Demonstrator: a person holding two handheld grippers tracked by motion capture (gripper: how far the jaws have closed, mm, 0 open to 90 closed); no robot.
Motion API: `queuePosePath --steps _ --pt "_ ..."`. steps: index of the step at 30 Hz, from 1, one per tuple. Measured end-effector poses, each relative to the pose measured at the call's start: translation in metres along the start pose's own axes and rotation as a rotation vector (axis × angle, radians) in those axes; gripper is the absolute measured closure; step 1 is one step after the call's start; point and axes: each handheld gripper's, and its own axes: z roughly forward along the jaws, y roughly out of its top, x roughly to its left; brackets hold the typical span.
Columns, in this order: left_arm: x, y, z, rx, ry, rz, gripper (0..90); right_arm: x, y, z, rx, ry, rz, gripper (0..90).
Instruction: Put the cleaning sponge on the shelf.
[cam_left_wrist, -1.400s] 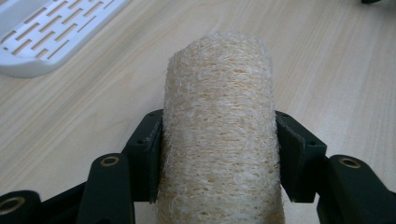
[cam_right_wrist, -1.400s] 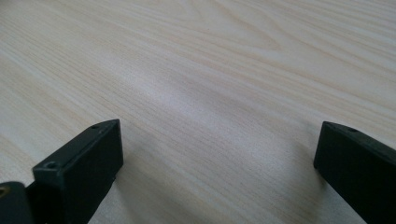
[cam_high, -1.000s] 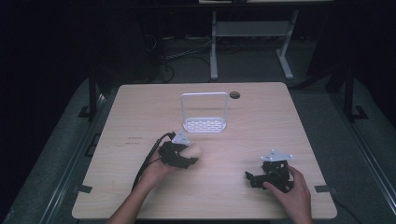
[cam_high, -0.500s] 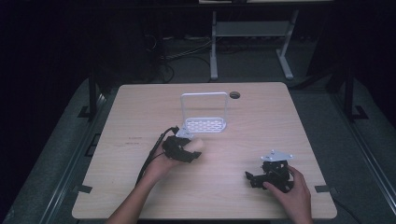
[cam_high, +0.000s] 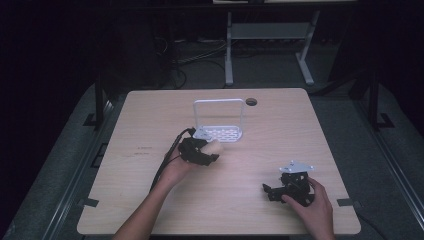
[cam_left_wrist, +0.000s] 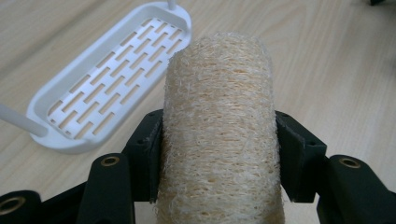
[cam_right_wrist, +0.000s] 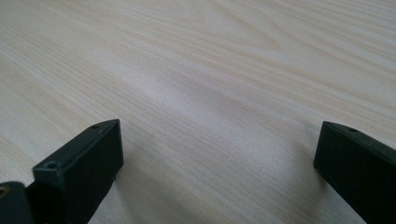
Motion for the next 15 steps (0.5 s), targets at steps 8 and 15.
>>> queuePosePath --steps 8,15 --pt "0.009 0.009 0.01 -0.011 0.021 -0.024 41.4 0.0 0.0 0.0 0.0 0.0 0.0 1.0" --pt "0.015 0.012 0.02 -0.011 0.036 -0.045 41.5 0.0 0.0 0.0 0.0 0.0 -0.001 0.9"
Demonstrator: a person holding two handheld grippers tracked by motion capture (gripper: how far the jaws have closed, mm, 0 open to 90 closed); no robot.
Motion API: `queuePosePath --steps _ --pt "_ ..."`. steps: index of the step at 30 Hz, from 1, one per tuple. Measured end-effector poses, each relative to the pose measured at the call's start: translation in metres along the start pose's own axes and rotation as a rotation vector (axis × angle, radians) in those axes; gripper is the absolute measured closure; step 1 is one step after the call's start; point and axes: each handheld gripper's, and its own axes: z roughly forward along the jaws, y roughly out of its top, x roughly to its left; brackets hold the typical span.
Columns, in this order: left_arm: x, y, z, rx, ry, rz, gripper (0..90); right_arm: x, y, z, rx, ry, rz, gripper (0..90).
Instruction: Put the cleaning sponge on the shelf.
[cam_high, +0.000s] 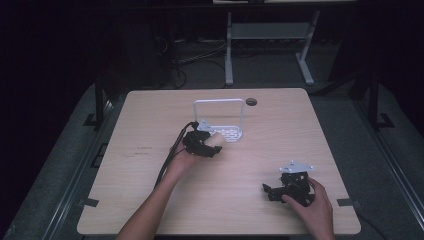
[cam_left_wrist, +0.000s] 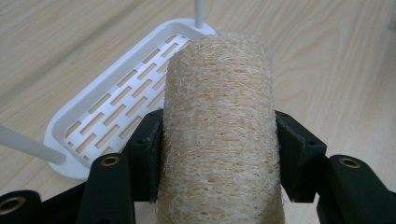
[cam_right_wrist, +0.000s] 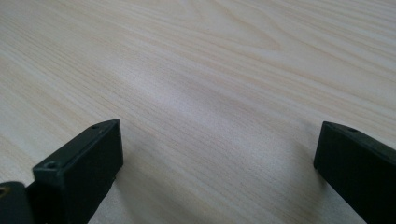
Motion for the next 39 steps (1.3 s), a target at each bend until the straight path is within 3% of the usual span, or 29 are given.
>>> queuePosePath --steps 5,12,30,39 --pt "0.004 0.008 0.009 -0.008 0.011 -0.015 41.5 0.0 0.0 0.0 0.0 0.0 0.001 0.9" --pt "0.005 0.016 0.02 -0.001 0.028 -0.002 41.4 0.0 0.0 0.0 0.001 0.0 0.001 1.0" --pt "0.014 0.029 0.053 0.007 0.045 -0.051 41.4 0.0 0.0 0.0 0.0 0.001 0.003 0.9" --pt "0.012 0.034 0.065 0.021 0.048 -0.034 41.4 0.0 0.0 0.0 0.001 0.0 0.003 0.9"
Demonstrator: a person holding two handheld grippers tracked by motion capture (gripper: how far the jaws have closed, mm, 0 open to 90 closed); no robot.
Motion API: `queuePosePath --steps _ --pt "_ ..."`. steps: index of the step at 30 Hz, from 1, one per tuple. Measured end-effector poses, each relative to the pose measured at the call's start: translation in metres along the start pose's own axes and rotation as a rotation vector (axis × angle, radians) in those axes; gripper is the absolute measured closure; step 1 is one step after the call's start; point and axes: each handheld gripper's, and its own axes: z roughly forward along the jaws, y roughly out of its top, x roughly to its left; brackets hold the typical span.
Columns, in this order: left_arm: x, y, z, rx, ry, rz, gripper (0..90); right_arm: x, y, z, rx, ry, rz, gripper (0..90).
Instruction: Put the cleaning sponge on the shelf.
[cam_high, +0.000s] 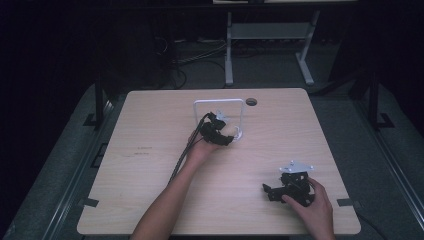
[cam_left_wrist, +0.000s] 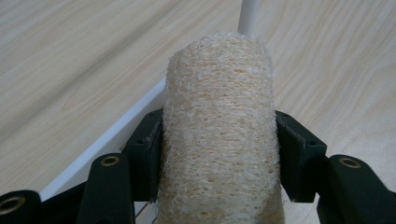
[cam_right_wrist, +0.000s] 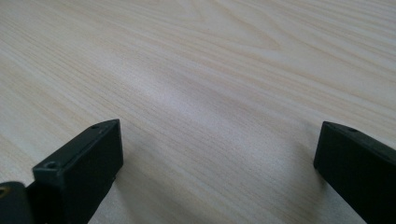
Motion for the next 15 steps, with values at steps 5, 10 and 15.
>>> queuePosePath --steps 5,10,15 --pt "-0.0005 0.0024 0.0041 0.013 0.006 0.012 41.2 0.0001 0.0 0.0 -0.001 0.002 0.001 0.9" --pt "-0.0014 0.0034 0.0066 0.018 0.012 0.016 41.1 0.0001 0.0 0.0 0.0 0.002 0.001 0.9" --pt "-0.0007 0.0039 0.0081 0.025 0.02 0.015 41.0 0.0001 0.0 0.0 0.0 0.002 0.001 1.0"
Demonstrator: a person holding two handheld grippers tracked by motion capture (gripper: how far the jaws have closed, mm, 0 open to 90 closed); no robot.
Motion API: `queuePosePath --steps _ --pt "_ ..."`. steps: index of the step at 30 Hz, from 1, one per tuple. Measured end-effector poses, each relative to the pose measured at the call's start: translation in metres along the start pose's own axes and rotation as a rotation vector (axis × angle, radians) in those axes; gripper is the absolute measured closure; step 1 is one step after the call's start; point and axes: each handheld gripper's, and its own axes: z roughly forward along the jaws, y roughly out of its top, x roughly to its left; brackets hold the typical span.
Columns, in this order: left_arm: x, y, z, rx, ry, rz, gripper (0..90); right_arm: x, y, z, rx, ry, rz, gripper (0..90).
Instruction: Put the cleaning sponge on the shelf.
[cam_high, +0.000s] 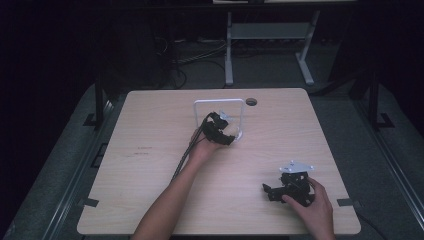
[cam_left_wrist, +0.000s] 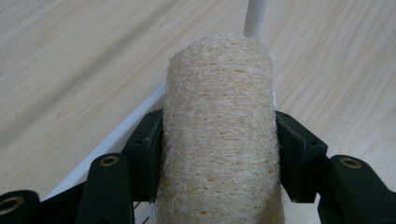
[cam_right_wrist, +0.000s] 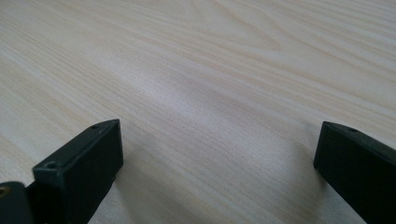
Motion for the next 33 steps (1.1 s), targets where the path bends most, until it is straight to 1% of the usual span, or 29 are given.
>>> queuePosePath --steps 4,8,9,10,12,15,18,19,20,21,22,23,24,26,28,29,31,32,33 --pt "0.001 0.0 0.001 0.01 0.005 0.005 40.4 0.0 0.0 0.0 0.0 0.0 0.0 0.9" --pt "0.001 0.0 0.002 0.007 0.014 0.01 37.2 0.0 0.0 0.0 0.0 0.0 0.0 1.0" --pt "0.0 0.001 0.001 0.006 0.021 0.006 34.6 0.0 0.0 0.0 0.0 0.0 0.0 1.0" --pt "0.0 0.001 0.0 0.003 0.021 0.0 33.6 0.0 0.0 0.0 0.0 0.0 0.0 1.0" --pt "0.0 0.001 -0.001 -0.002 0.022 0.001 32.7 0.0 0.0 0.0 0.0 0.0 0.0 0.9" --pt "0.001 0.002 -0.008 -0.012 0.023 0.005 32.7 0.0 0.0 0.0 0.0 0.0 -0.002 1.0" --pt "0.0 0.003 -0.018 -0.027 0.02 0.0 33.1 0.0 0.0 0.0 0.001 0.0 -0.001 0.9" --pt "0.0 0.003 -0.021 -0.037 0.018 -0.007 34.4 0.0 0.0 0.0 0.0 0.0 0.0 1.0" --pt "0.0 0.003 -0.025 -0.036 0.018 -0.002 34.4 0.0 0.0 0.0 0.0 0.0 0.0 1.0" --pt "0.0 0.003 -0.03 -0.043 0.009 0.0 35.8 0.0 0.0 0.0 0.0 0.0 -0.001 0.9" --pt "-0.001 0.003 -0.037 -0.056 0.002 0.001 41.1 0.0 0.0 0.0 0.0 -0.001 -0.002 0.9" --pt "-0.001 0.003 -0.037 -0.056 0.002 0.001 42.2 0.0 0.0 0.0 0.0 0.001 -0.001 1.0" --pt "-0.001 0.003 -0.041 -0.063 -0.001 0.006 42.2 0.0 0.0 0.0 0.0 0.001 -0.001 1.0" --pt "-0.003 0.002 -0.048 -0.082 -0.022 -0.01 47.2 0.0 0.0 0.0 -0.002 0.001 0.0 0.9" --pt "-0.005 0.001 -0.055 -0.081 -0.049 -0.017 50.4 0.0 0.0 0.0 -0.002 0.001 0.0 1.0" --pt "-0.007 0.001 -0.057 -0.08 -0.053 -0.018 53.1 0.0 0.0 0.0 0.0 0.0 0.0 1.0" --pt "-0.01 0.0 -0.062 -0.071 -0.061 -0.006 57.7 0.0 0.0 0.0 0.0 0.001 0.001 1.0" --pt "-0.011 -0.001 -0.065 -0.071 -0.063 -0.004 60.4 0.0 0.0 0.0 0.0 0.001 0.001 0.9" --pt "-0.012 -0.001 -0.066 -0.073 -0.069 -0.006 66.0 0.0 0.0 0.0 0.0 0.001 0.001 1.0"
